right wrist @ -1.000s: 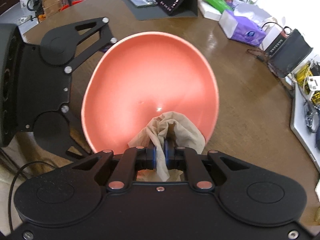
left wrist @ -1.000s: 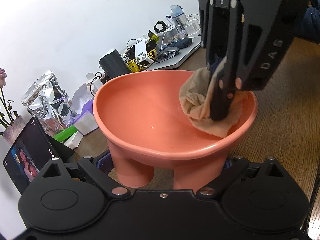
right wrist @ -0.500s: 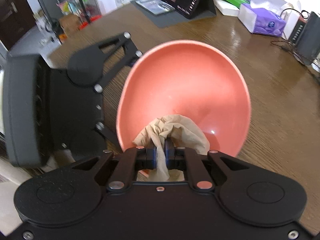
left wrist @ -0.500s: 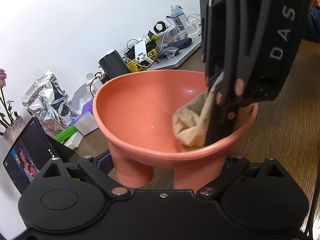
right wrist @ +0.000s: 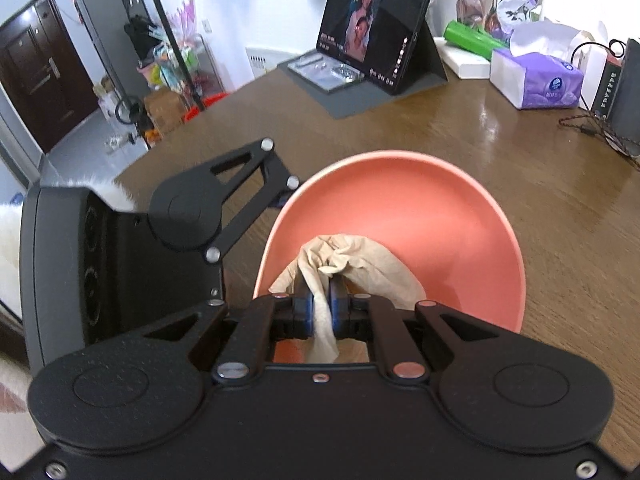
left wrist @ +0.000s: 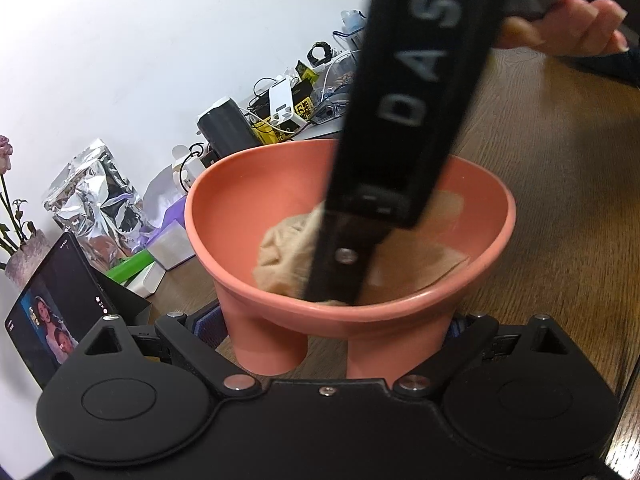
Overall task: Clean bowl
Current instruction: 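Wipe the bowl bottom and wall with the towel in the right tool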
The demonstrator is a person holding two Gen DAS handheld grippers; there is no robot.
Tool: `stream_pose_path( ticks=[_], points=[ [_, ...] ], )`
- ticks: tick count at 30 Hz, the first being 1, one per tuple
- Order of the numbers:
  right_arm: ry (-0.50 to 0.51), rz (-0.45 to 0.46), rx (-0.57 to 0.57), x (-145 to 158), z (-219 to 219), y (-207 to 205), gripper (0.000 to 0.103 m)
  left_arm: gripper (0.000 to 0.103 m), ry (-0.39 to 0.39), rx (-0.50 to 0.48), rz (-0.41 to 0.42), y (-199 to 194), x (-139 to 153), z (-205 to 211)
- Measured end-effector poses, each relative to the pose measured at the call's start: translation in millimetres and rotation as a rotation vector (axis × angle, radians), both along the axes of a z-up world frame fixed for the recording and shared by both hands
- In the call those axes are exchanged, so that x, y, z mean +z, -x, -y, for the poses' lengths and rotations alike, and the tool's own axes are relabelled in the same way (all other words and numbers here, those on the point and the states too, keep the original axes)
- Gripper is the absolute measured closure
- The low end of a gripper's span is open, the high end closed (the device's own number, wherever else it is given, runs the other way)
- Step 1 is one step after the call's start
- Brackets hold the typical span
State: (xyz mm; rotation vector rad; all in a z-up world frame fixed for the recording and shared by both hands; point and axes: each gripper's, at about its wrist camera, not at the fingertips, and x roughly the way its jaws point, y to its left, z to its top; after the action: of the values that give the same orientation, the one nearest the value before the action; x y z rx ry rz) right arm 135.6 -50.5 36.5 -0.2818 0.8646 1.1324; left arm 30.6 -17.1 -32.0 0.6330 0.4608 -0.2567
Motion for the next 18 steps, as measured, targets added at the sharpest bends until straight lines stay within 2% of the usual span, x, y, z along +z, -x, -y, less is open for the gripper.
stream_pose_path(
  ticks=[6, 18],
  points=[
    [-0.070, 0.018, -0.036, -1, 1, -10, 0.094, 0.008, 0.004, 0.003, -0.003, -2, 3, 0],
    [-0.123, 0.116, -0.128, -3, 6, -17, 0.094, 0.008, 0.007, 0.010, -0.004, -5, 5, -2]
  ],
)
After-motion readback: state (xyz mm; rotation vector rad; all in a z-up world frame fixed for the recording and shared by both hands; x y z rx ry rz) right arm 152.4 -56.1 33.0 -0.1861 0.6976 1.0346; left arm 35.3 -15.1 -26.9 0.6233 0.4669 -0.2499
